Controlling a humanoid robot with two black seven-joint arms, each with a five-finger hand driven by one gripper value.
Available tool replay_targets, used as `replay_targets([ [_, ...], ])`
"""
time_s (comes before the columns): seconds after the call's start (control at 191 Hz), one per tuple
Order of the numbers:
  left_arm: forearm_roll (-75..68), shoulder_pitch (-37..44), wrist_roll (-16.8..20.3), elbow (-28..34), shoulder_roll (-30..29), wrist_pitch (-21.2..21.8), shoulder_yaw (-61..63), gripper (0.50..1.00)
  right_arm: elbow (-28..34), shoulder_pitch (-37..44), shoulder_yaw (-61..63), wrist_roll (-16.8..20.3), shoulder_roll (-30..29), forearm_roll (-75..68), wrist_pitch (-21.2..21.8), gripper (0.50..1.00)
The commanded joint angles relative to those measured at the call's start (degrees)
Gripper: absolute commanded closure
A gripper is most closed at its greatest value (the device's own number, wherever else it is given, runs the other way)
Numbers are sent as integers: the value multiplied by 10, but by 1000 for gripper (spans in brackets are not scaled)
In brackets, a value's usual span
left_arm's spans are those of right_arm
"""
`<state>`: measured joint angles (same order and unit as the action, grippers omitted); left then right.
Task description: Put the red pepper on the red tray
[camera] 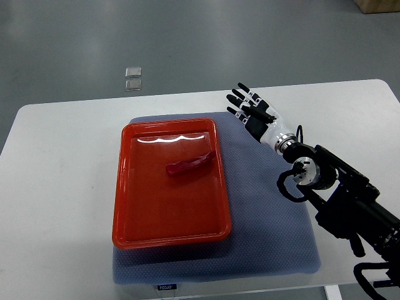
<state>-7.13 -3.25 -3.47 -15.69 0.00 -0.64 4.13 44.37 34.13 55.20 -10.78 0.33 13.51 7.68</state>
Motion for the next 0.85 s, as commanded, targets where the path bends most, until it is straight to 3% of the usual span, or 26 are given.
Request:
replay_targets([
  [0.0, 0, 0, 0, 0, 0, -1, 0, 500, -3, -12, 2, -30, 9, -52, 14, 589],
  [0.089, 0, 0, 0, 0, 0, -1, 0, 500, -4, -18, 2, -46, 22, -88, 23, 589],
  [0.371, 0, 0, 0, 0, 0, -1, 0, 500, -4, -21, 3, -46, 52, -132, 59, 589],
  [0.847, 0, 0, 0, 0, 0, -1, -1, 500, -4, -16, 14, -46, 58, -132, 61, 587],
])
